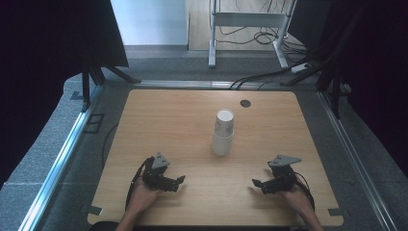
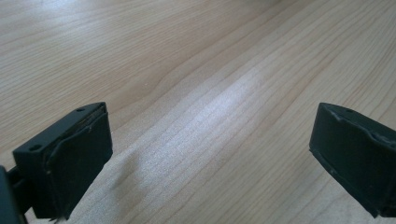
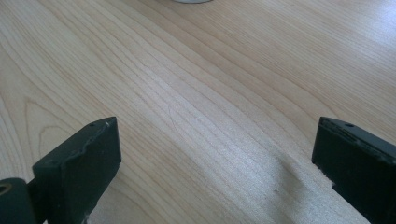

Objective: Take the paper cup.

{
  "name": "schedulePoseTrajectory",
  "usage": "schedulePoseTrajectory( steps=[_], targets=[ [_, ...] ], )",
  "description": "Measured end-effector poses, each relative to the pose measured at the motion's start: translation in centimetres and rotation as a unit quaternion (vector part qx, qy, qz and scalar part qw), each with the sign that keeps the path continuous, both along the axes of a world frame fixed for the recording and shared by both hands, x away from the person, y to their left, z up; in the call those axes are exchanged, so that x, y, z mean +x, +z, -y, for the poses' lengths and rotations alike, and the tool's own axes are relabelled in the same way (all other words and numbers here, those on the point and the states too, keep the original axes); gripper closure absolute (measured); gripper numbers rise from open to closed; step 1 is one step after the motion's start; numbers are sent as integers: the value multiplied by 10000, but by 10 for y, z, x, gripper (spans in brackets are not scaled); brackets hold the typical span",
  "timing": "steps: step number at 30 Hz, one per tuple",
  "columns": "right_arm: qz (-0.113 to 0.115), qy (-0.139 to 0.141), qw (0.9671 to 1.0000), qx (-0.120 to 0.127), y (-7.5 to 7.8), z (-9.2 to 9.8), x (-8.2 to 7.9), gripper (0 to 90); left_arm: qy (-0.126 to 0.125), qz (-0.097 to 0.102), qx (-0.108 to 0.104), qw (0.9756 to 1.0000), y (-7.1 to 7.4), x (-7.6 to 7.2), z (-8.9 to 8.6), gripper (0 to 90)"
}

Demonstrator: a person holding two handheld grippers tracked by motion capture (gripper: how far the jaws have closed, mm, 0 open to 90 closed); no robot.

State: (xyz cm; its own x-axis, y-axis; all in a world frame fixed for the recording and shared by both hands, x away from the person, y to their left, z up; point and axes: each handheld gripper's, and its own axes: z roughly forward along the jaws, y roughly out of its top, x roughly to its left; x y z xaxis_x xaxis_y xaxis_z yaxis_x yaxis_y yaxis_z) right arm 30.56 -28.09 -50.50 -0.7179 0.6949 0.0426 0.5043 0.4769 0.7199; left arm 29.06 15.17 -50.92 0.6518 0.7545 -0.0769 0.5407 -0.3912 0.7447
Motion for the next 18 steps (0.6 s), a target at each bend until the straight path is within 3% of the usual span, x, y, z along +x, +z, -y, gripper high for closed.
schedulePoseTrajectory(
  steps=[10,15,18],
  targets=[
    [22,12,10000,-18,0,-1,0,14,120,56,81,9999,5,-1,0,0],
    [11,35,10000,-2,0,-1,0,14,-49,-54,-136,9999,2,3,-5,52],
    [0,49,10000,1,1,-2,0,14,-77,-81,-87,9999,2,4,-5,53]
  ],
)
